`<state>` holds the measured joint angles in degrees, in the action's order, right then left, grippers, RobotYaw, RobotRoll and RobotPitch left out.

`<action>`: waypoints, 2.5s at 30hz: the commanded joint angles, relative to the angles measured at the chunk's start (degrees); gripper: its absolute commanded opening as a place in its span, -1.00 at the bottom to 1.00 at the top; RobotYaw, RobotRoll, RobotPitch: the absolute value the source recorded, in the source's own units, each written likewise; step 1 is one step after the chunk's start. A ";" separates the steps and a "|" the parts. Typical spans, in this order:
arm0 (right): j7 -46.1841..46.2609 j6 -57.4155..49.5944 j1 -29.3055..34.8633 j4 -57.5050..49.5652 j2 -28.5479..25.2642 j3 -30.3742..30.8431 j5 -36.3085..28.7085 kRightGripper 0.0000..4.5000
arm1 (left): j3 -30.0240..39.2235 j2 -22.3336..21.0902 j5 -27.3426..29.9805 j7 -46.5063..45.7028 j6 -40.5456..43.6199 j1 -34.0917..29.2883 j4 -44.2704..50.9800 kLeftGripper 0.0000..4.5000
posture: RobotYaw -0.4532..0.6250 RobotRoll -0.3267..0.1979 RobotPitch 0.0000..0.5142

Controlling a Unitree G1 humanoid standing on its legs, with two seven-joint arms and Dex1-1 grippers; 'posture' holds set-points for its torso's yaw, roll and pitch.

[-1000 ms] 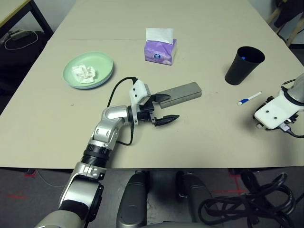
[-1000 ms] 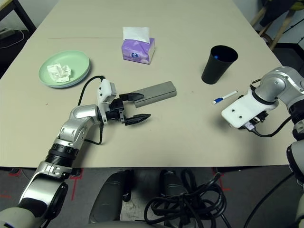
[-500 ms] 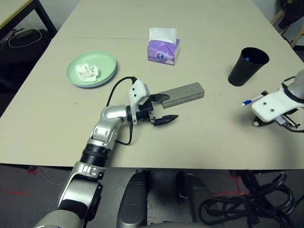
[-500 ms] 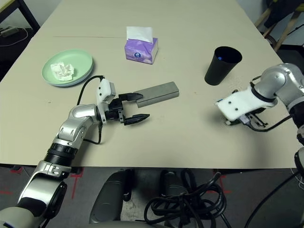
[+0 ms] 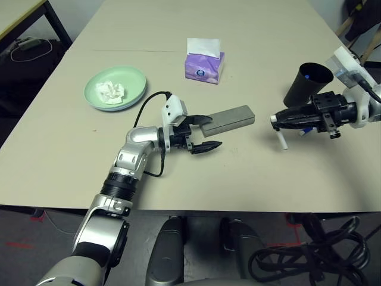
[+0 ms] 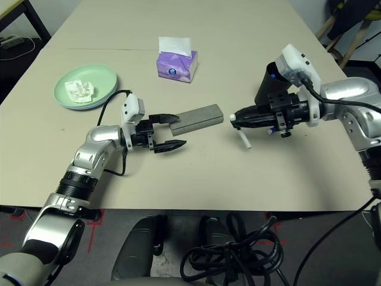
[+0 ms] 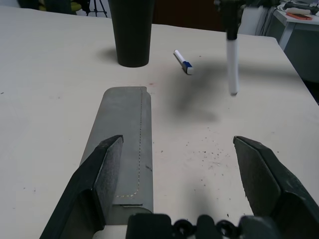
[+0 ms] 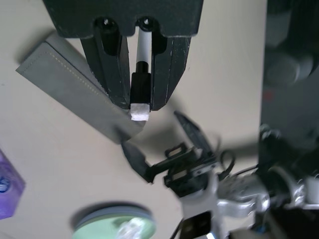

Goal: Organize and tidy the items on the table.

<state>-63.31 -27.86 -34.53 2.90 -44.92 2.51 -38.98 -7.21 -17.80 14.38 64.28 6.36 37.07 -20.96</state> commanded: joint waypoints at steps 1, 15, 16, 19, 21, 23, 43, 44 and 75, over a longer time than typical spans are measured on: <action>12.94 2.70 1.57 -3.07 8.53 -6.52 0.22 -0.81 | -0.09 0.05 -0.85 -0.95 -2.05 -0.16 -0.95 1.00 | -0.13 0.25 -0.56; 35.73 21.39 -7.24 6.41 19.84 -20.39 9.78 -0.81 | -0.53 0.21 -3.59 -4.08 -8.05 3.59 -6.32 1.00 | -0.14 0.25 -0.60; 37.02 23.58 -7.80 7.30 20.15 -20.80 11.10 -0.81 | -0.58 0.24 -3.78 -4.17 -8.44 3.64 -6.55 1.00 | -0.15 0.25 -0.61; 43.16 28.18 -9.92 10.36 20.65 -21.80 15.22 -0.81 | -0.61 0.32 -4.12 -4.37 -8.92 3.86 -7.19 1.00 | -0.15 0.25 -0.59; 46.91 28.76 -10.63 12.03 20.24 -21.51 18.27 -0.81 | -0.60 0.33 -4.18 -4.29 -9.02 3.98 -7.51 1.00 | -0.15 0.25 -0.60; 50.65 25.73 -10.96 13.10 20.13 -21.30 20.16 -0.81 | -0.58 0.23 -4.13 -4.14 -8.91 3.95 -7.49 1.00 | -0.15 0.25 -0.59; 56.31 10.09 -18.19 21.41 19.34 -19.27 23.95 -0.81 | -0.64 -0.67 -3.64 -3.72 -6.46 3.14 -5.26 1.00 | -0.09 0.25 -0.55; 56.01 9.58 -18.44 21.64 19.09 -19.04 24.12 -0.81 | -0.62 -0.74 -3.61 -3.76 -6.25 3.04 -5.03 1.00 | -0.09 0.25 -0.55; -4.24 25.72 -4.50 19.29 1.07 -7.71 21.19 0.98 | -1.21 -0.53 -3.29 -6.18 -3.67 -2.73 2.52 1.00 | 0.02 0.25 -0.32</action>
<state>-63.15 -5.39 -39.35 21.40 -42.58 -6.65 -19.03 -7.86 -18.16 11.13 58.41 1.81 35.30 -20.43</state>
